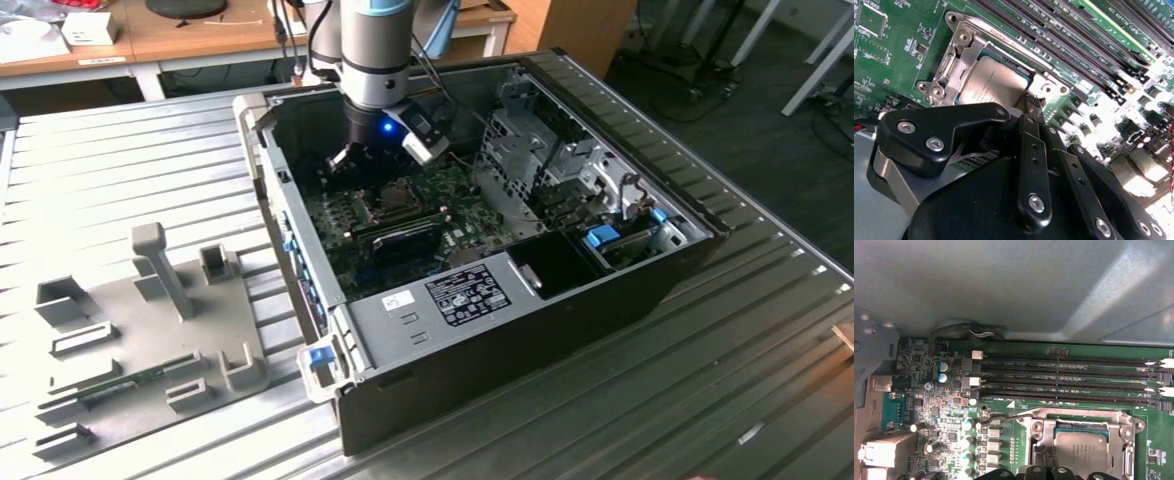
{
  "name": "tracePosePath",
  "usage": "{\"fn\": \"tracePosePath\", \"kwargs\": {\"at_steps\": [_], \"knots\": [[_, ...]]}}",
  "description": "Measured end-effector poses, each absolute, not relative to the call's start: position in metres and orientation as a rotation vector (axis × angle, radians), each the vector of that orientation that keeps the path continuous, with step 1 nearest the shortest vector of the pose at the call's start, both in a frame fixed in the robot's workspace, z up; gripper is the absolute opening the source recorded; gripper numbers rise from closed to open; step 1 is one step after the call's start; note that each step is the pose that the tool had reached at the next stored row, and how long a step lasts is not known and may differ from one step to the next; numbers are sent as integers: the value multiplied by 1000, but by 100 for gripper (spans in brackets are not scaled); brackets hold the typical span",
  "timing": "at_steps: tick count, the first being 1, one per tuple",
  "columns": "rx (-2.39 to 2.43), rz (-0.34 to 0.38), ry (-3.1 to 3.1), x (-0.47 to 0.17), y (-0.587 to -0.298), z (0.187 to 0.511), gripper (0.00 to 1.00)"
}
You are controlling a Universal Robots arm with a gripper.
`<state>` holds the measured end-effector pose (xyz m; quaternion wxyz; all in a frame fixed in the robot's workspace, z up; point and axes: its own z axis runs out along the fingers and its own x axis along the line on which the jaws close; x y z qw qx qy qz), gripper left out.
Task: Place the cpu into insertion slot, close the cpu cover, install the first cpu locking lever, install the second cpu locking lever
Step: 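Close the cpu cover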
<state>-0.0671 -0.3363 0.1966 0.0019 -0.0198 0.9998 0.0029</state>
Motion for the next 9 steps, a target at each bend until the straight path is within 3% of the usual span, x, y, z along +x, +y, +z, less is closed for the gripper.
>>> {"fn": "tracePosePath", "kwargs": {"at_steps": [9], "knots": [[-62,10,3135,-69,-336,196,10]]}}
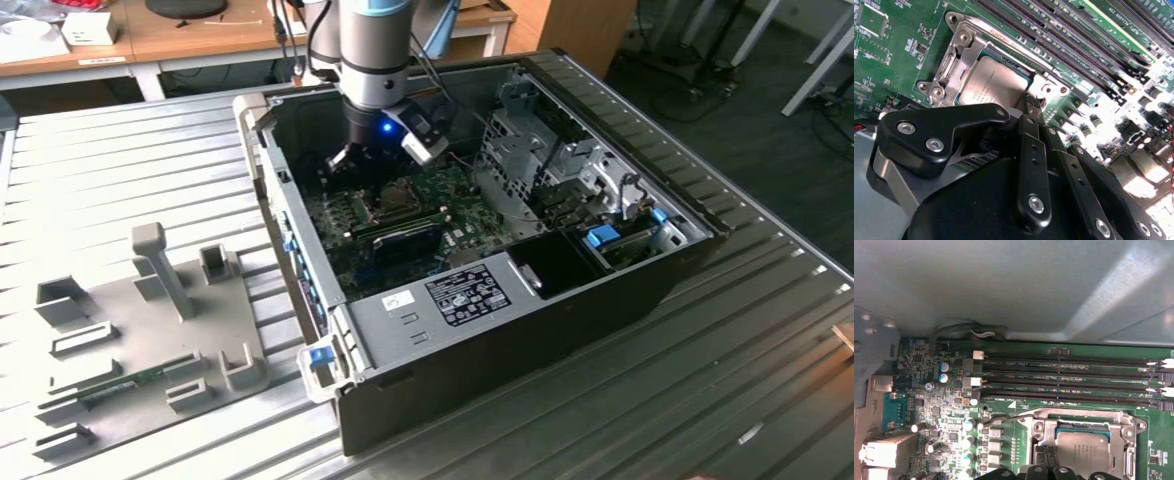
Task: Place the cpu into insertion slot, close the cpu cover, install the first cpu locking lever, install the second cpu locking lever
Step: 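Close the cpu cover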
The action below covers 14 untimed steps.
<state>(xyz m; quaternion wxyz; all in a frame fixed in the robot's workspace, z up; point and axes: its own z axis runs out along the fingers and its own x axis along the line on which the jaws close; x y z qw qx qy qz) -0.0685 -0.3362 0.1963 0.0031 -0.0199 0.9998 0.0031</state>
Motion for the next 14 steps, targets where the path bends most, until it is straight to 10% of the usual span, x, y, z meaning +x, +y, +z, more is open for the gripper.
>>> {"fn": "tracePosePath", "kwargs": {"at_steps": [14], "knots": [[-62,10,3133,-72,-336,196,10]]}}
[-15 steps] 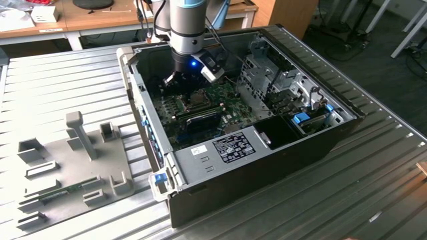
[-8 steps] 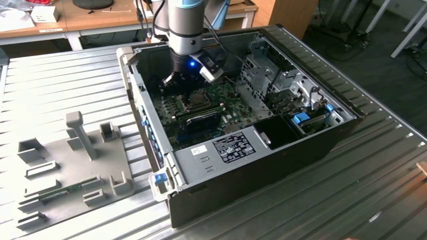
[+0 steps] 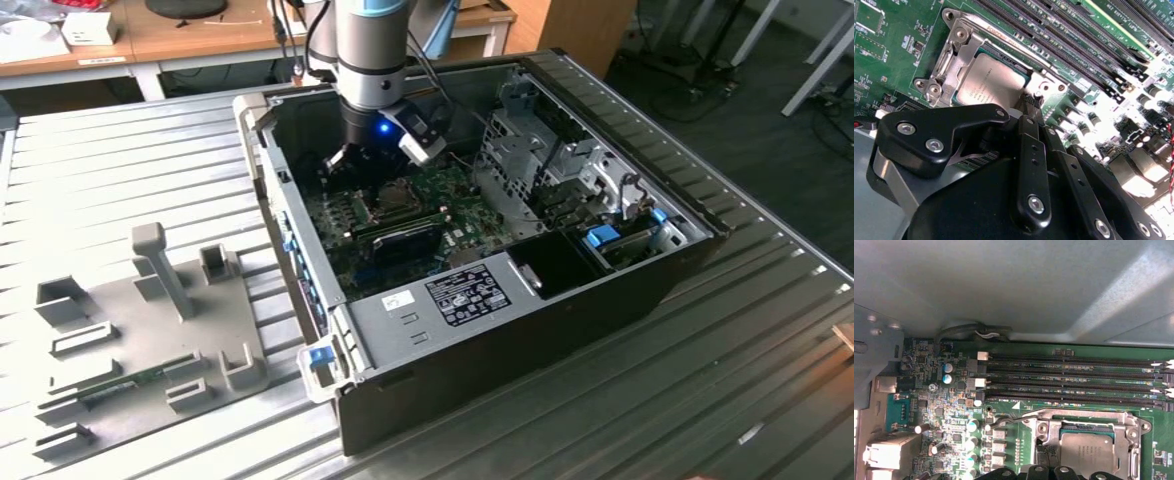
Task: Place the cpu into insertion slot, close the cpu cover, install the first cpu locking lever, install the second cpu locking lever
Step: 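Close the cpu cover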
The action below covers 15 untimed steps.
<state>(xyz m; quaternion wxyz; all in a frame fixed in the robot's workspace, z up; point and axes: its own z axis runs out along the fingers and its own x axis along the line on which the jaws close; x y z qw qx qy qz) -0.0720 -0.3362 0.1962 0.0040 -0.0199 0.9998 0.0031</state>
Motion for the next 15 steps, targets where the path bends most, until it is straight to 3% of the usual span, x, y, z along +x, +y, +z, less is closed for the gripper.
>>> {"fn": "tracePosePath", "kwargs": {"at_steps": [15], "knots": [[-62,10,3133,-72,-336,196,10]]}}
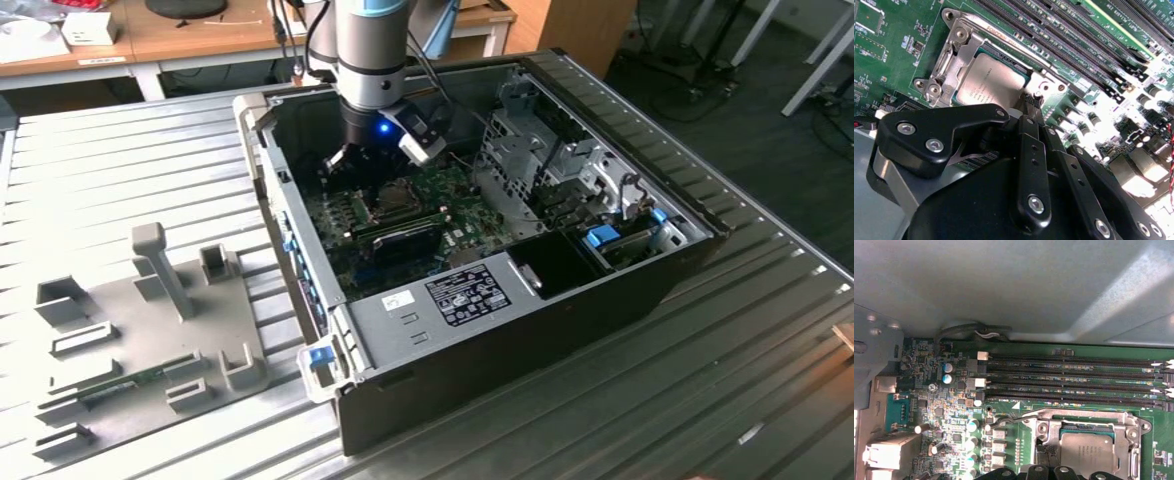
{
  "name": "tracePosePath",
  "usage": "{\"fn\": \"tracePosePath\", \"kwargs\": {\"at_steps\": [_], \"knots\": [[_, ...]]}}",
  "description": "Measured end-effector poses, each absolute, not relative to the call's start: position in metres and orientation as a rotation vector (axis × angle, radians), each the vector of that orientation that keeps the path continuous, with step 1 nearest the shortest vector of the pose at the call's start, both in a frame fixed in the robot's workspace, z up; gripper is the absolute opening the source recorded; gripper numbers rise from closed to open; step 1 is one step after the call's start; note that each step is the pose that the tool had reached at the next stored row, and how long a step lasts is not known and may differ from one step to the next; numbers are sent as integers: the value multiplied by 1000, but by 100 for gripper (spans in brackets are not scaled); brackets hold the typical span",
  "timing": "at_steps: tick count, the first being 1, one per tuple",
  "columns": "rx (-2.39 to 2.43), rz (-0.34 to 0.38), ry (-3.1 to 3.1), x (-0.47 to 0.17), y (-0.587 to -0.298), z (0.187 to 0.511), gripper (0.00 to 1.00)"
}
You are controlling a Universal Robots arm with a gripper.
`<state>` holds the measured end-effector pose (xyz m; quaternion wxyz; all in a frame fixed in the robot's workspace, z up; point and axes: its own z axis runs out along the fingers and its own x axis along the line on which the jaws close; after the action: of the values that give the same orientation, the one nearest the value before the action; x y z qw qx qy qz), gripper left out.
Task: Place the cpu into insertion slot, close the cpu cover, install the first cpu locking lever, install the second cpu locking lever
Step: 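Close the cpu cover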
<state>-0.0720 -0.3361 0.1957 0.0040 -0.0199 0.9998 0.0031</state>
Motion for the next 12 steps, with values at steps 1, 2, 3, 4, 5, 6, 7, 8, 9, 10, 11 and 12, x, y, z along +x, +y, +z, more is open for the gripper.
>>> {"fn": "tracePosePath", "kwargs": {"at_steps": [1,2,3,4,5,6,7,8,9,10,11,12], "knots": [[-62,10,3133,-72,-336,196,10],[-62,10,3133,-72,-336,196,10],[-62,10,3133,-72,-336,196,10],[-62,10,3133,-72,-336,196,10],[-62,10,3133,-72,-336,196,10],[-62,10,3133,-72,-336,196,10],[-62,10,3133,-72,-336,196,10],[-62,10,3133,-72,-336,196,10],[-62,10,3133,-72,-336,196,10],[-62,10,3133,-72,-336,196,10],[-62,10,3133,-72,-336,196,10],[-62,10,3133,-72,-336,196,10]]}}
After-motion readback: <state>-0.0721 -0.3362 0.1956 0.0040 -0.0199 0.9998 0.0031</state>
